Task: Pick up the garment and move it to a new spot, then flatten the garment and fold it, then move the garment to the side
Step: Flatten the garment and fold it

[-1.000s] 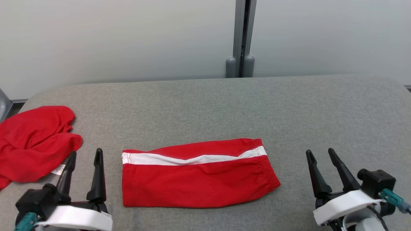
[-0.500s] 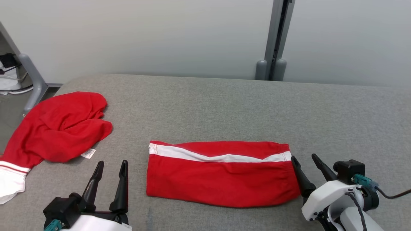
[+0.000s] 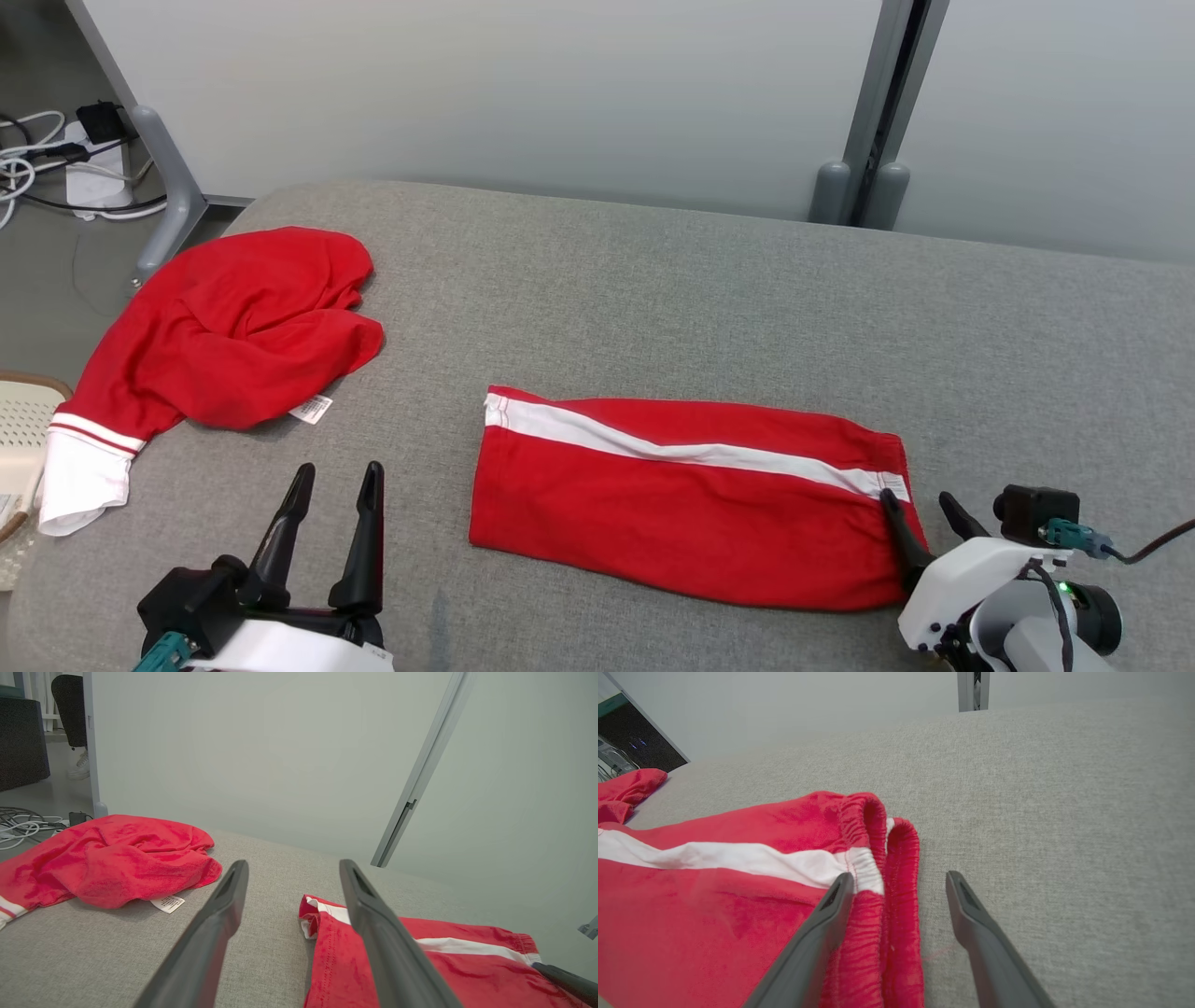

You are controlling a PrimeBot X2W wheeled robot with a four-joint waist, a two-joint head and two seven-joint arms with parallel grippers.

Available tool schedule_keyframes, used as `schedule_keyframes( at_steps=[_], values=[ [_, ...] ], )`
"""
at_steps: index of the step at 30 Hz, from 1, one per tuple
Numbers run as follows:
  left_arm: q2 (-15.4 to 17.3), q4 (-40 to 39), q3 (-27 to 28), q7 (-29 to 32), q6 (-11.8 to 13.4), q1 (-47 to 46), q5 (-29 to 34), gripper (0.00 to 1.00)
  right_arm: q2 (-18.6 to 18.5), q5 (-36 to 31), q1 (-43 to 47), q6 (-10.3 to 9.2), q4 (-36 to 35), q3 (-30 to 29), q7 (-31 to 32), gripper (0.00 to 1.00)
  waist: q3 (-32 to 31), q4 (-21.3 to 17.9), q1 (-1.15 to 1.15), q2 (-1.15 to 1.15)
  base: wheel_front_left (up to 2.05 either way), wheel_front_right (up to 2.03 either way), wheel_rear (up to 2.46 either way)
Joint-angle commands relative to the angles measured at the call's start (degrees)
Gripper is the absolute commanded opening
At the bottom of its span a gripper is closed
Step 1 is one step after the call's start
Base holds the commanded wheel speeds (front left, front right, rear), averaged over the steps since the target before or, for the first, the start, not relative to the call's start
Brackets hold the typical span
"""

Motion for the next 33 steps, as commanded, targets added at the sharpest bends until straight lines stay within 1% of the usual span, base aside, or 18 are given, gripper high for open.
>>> schedule_keyframes(
  at_steps=[1, 8, 12, 13, 14, 16, 22, 25, 28, 33],
  values=[
    [-0.2, 0.3, 0.4, -0.1, -0.4, -1.0, 0.6, 1.00, 0.0, 1.6, -0.8, 0.01, 1.2, 0.2, 0.5, 1.00, 0.2, 0.2, 0.00, 0.00, 0.00, 0.00, 0.00],
    [-0.6, 1.0, 0.6, -0.1, -1.2, -1.9, 1.3, 1.00, 0.9, 9.7, -1.5, 0.01, 3.4, 1.2, 4.3, 1.00, 1.0, 0.9, 0.00, 0.00, 0.00, 0.00, 0.00],
    [-0.4, 1.4, 0.7, -0.1, -1.5, -2.3, 1.6, 1.00, 1.1, 13.0, -1.9, 0.01, 4.3, 2.7, 6.5, 1.00, 1.1, 1.4, 0.00, 0.00, 0.00, 0.00, 0.00],
    [-0.4, 1.5, 0.7, -0.1, -1.5, -2.4, 1.6, 1.00, 1.0, 13.7, -1.9, 0.01, 4.3, 3.1, 6.8, 0.92, 1.1, 1.5, 0.00, 0.00, 0.00, 0.00, 0.00],
    [-0.5, 1.5, 0.8, -0.1, -1.5, -2.4, 1.7, 1.00, 1.0, 14.3, -2.1, 0.01, 4.3, 3.4, 7.0, 0.47, 1.1, 1.6, 0.00, 0.00, 0.00, 0.00, 0.00],
    [-0.5, 1.6, 0.8, -0.1, -1.6, -2.3, 1.9, 1.00, 0.7, 15.6, -2.5, 0.01, 3.8, 4.0, 6.6, 0.00, 1.0, 1.7, 0.00, 0.00, 0.00, 0.00, 0.00],
    [-0.7, 1.5, 1.2, -0.1, -1.8, -1.7, 2.0, 1.00, -0.7, 18.2, -3.5, 0.01, 1.9, 5.2, 4.5, 0.00, 0.7, 1.2, 0.00, 0.00, 0.00, 0.00, 0.00],
    [-0.9, 1.3, 1.3, -0.1, -1.9, -1.3, 2.1, 1.00, -1.9, 20.1, -3.5, 0.01, 0.3, 6.4, 5.4, 0.00, 0.4, 0.2, 0.00, 0.00, 0.00, 0.00, 0.00],
    [-1.1, 1.2, 1.2, -0.1, -1.9, -0.9, 2.0, 1.00, -4.4, 21.9, -3.0, 0.01, -1.6, 7.9, 7.6, 0.00, 0.0, -1.0, 0.00, 0.00, 0.00, 0.00, 0.00],
    [-1.3, 0.9, 1.4, -0.1, -1.9, -0.3, 2.2, 1.00, -10.3, 24.6, -2.6, 0.01, -3.7, 8.1, 10.1, 0.00, -0.2, -3.0, 0.00, 0.00, 0.00, 0.00, 0.00]
  ],
)
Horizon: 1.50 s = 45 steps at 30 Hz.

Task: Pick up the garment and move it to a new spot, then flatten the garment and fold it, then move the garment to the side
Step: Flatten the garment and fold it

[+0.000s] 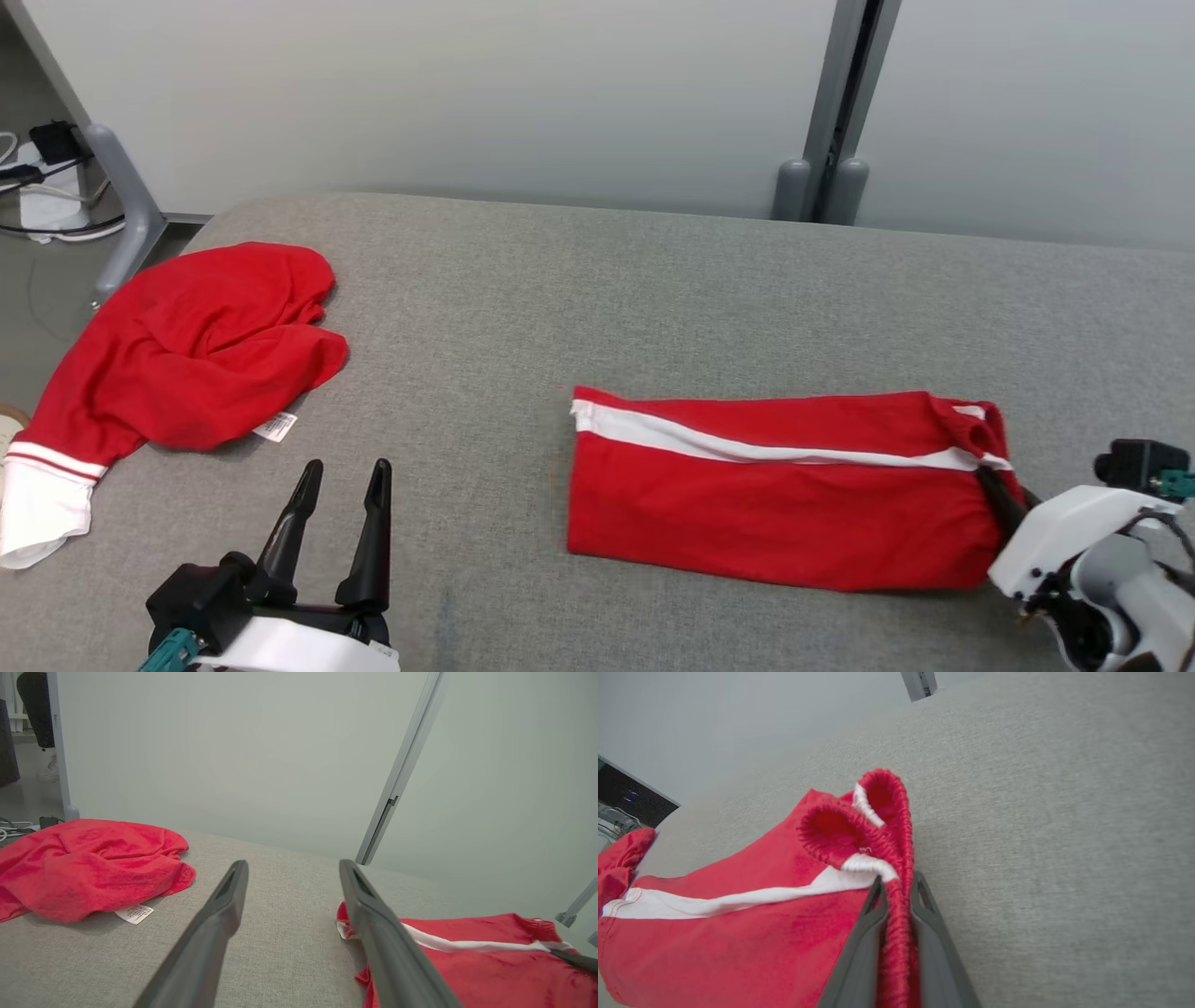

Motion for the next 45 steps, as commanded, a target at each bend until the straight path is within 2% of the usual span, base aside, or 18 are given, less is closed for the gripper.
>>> schedule_keyframes(
  at_steps=[1, 3, 7, 14, 19, 23, 30, 38, 44, 45],
  values=[
    [0.1, -0.2, 0.3, -0.1, -0.2, 0.4, 0.3, 1.00, -1.8, 0.1, 0.2, 0.01, 0.1, -0.1, 0.4, 0.00, -0.1, -0.8, 0.00, 0.00, 0.00, 0.00, 0.00],
    [0.0, -0.1, 0.3, -0.1, -0.2, 0.4, 0.5, 1.00, -3.6, -0.1, -0.3, 0.01, 0.3, -0.4, 0.7, 0.00, -0.2, -1.5, 0.00, 0.00, 0.00, 0.00, 0.00],
    [-0.2, 0.2, 0.5, -0.1, -0.2, 0.5, 0.6, 1.00, -4.2, 2.0, -0.3, 0.01, -1.5, -1.3, 2.4, 0.00, -0.7, -2.5, 0.00, 0.00, 0.00, 0.00, 0.00],
    [-0.6, 1.1, -0.5, -0.1, -0.2, 0.7, 0.4, 1.00, -0.3, 11.5, 1.4, 0.02, -8.5, -5.5, 6.1, 0.00, -1.7, -2.8, 0.00, 0.00, 0.00, 0.00, 0.00],
    [-0.2, 1.9, -0.9, -0.1, -0.2, 0.3, 0.0, 1.00, 3.1, 17.2, 1.9, 0.02, -13.5, -7.2, 8.7, 0.00, -2.1, -1.4, 0.00, 0.00, 0.00, 0.00, 0.00],
    [0.0, 2.3, -1.6, -0.1, -0.2, -0.2, -0.3, 1.00, 5.5, 19.2, 1.1, 0.02, -15.0, -7.0, 10.4, 0.00, -2.2, 0.6, 0.00, 0.00, 0.00, 0.00, 0.00],
    [0.0, 2.9, -2.6, -0.1, -0.2, -0.7, -0.7, 1.00, 9.7, 19.5, -1.0, 0.03, -11.2, -6.0, 10.1, 0.00, -1.6, 5.3, 0.00, 0.00, 0.00, 0.00, 0.00],
    [0.0, 3.1, -3.3, -0.1, -0.3, -1.8, -1.7, 1.00, 11.9, 18.7, -4.6, 0.03, -5.5, -5.8, 7.8, 0.00, 0.1, 9.4, 0.00, 0.00, 0.00, 0.00, 0.00],
    [-0.2, 3.2, -3.3, -0.1, -0.2, -2.3, -2.1, 1.00, 13.2, 17.7, -7.1, 0.04, -1.0, -4.0, 7.2, 0.00, 1.2, 10.5, 0.00, 0.00, 0.00, 0.00, 0.00],
    [-0.2, 3.2, -3.3, -0.1, -0.2, -2.3, -2.1, 1.00, 13.4, 17.5, -7.4, 0.04, -0.5, -3.6, 7.2, 0.10, 1.3, 10.5, 0.00, 0.00, 0.00, 0.00, 0.00]
  ],
)
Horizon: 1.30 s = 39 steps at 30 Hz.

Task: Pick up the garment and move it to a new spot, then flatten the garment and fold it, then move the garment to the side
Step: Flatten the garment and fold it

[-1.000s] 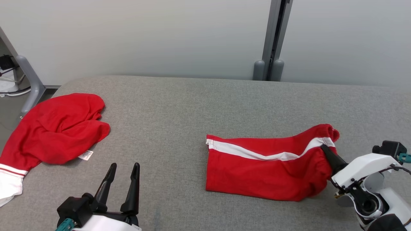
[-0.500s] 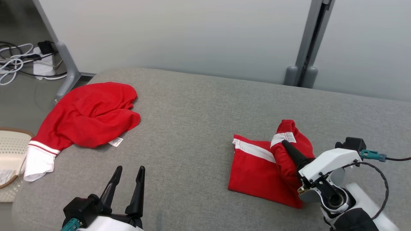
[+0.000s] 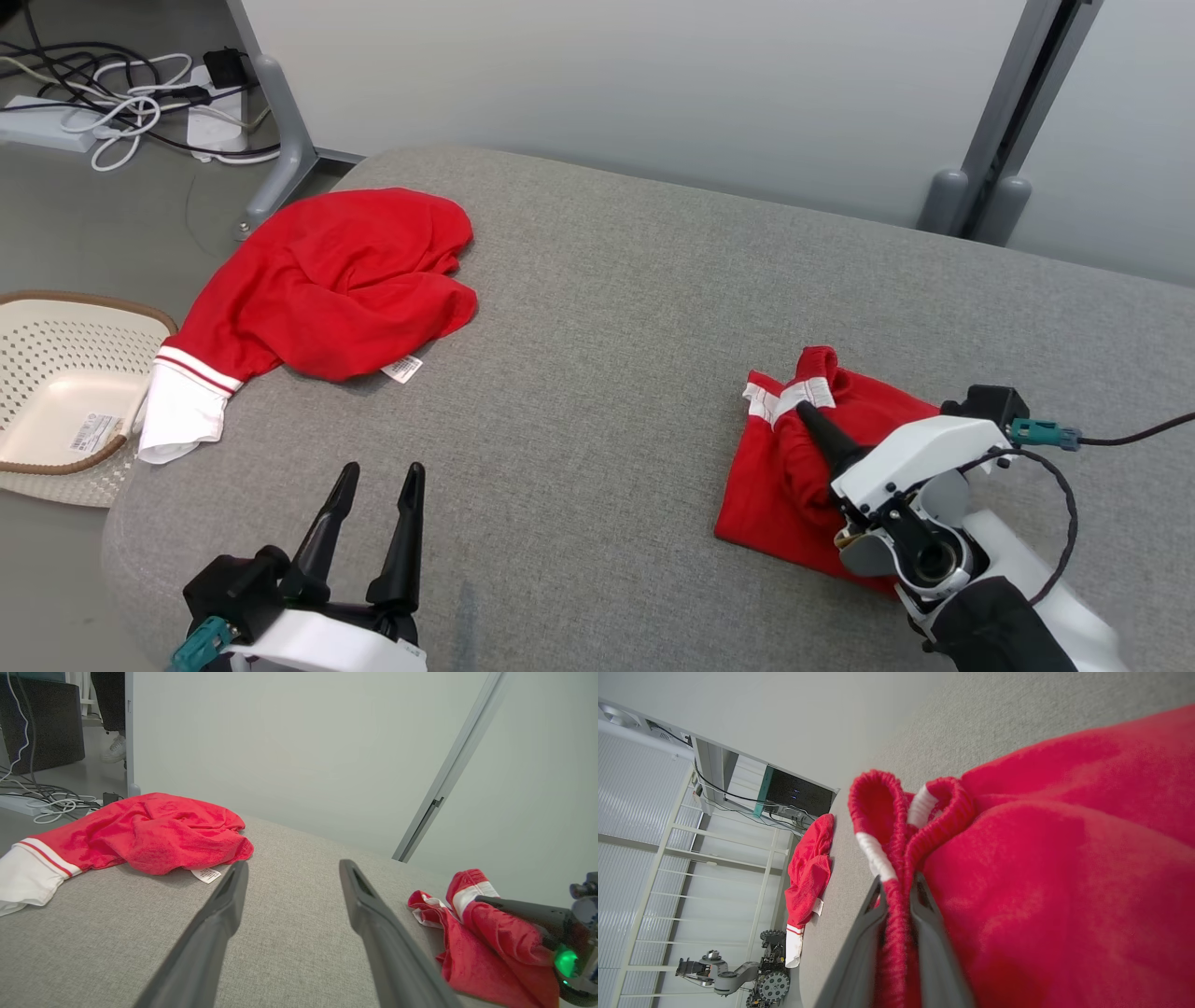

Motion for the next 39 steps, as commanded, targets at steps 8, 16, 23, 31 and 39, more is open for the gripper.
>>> schedule_keyframes(
  at_steps=[8, 16, 23, 31, 39],
  values=[
    [0.1, 0.3, 0.5, -0.1, -0.1, -0.4, 0.3, 1.00, 0.9, 1.4, 0.3, 0.06, -2.7, 3.7, 0.5, 1.00, -1.4, -3.1, 0.00, 0.00, 0.00, 0.00, 0.00],
    [0.3, -0.4, 1.3, -0.1, -0.1, 1.2, 0.9, 1.00, -3.1, 0.4, 3.4, 0.06, -15.6, 5.4, -3.1, 1.00, -4.0, -8.2, 0.00, 0.00, 0.00, 0.00, 0.00],
    [-0.2, -2.0, 2.6, -0.1, -0.1, 2.3, 1.5, 1.00, -11.2, -8.6, 5.6, 0.06, -23.5, 6.7, -11.4, 1.00, -4.8, -12.3, 0.00, 0.00, 0.00, 0.00, 0.00],
    [-0.6, -3.5, 4.6, -0.1, -0.1, 2.7, 2.2, 1.00, -14.0, -21.9, 8.7, 0.05, -24.9, 2.5, -18.0, 1.00, -5.0, -14.9, 0.00, 0.00, 0.00, 0.00, 0.00],
    [-1.0, -4.7, 7.0, -0.1, -0.1, 3.3, 3.2, 1.00, -11.0, -36.0, 17.4, 0.05, -30.6, -10.4, -18.7, 1.00, -4.8, -16.9, 0.00, 0.00, 0.00, 0.00, 0.00]
  ],
)
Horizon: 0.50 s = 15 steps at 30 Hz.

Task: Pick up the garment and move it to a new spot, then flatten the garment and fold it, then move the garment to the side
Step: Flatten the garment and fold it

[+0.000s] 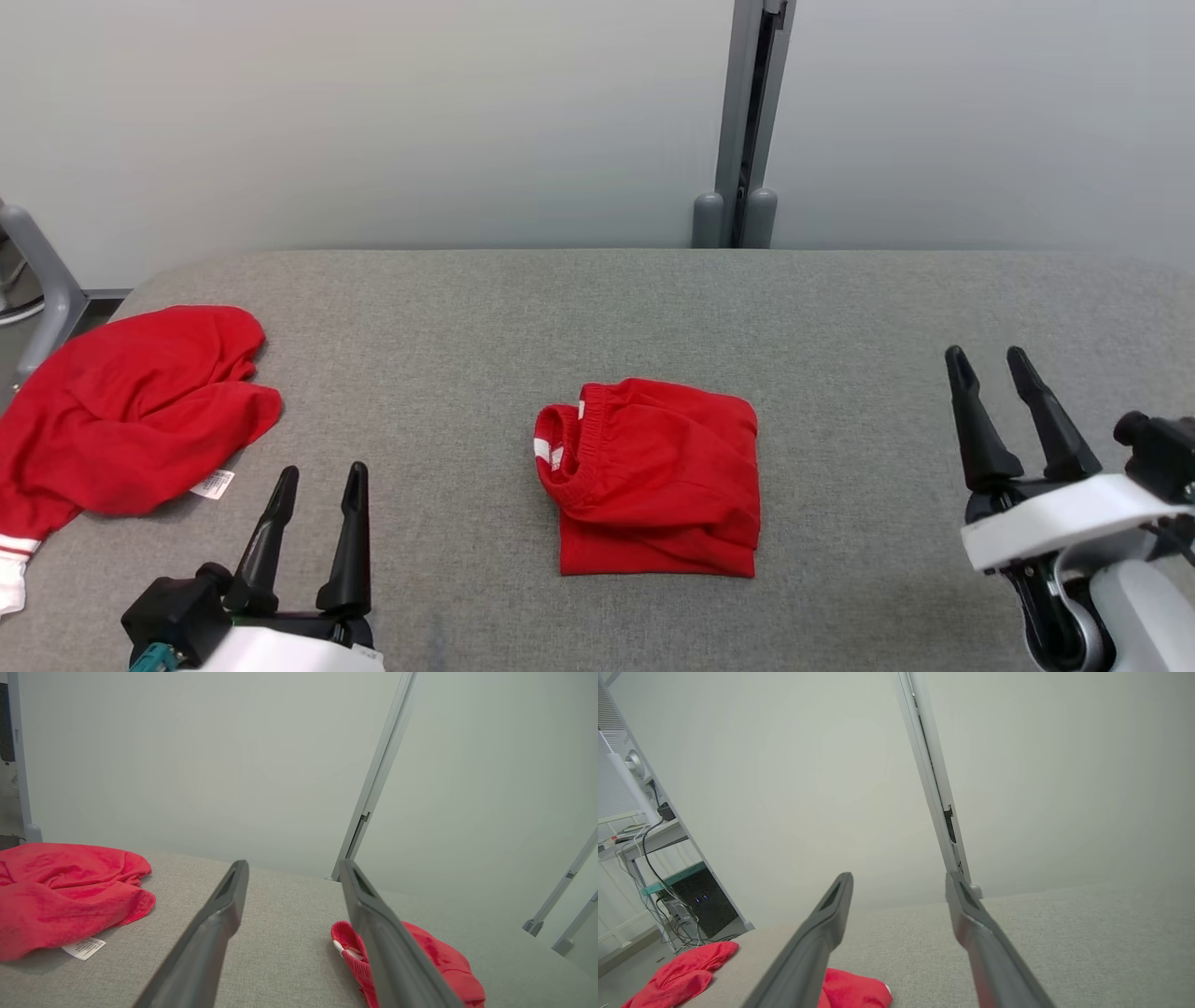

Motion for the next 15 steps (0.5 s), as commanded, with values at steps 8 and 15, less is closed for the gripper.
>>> schedule_keyframes(
  at_steps=[8, 15],
  values=[
    [-0.1, -0.8, 3.1, -0.1, 0.0, 1.5, 1.9, 1.00, 4.3, -13.8, 9.1, 0.03, -4.4, -7.2, -0.3, 1.00, -0.1, -1.6, 0.00, 0.00, 0.00, 0.00, 0.00],
    [-0.2, -0.6, 3.8, -0.1, -0.1, 1.4, 2.9, 1.00, 7.8, -23.6, 11.8, 0.03, -5.6, -10.5, -0.3, 1.00, -0.1, -2.2, 0.00, 0.00, 0.00, 0.00, 0.00]
  ],
)
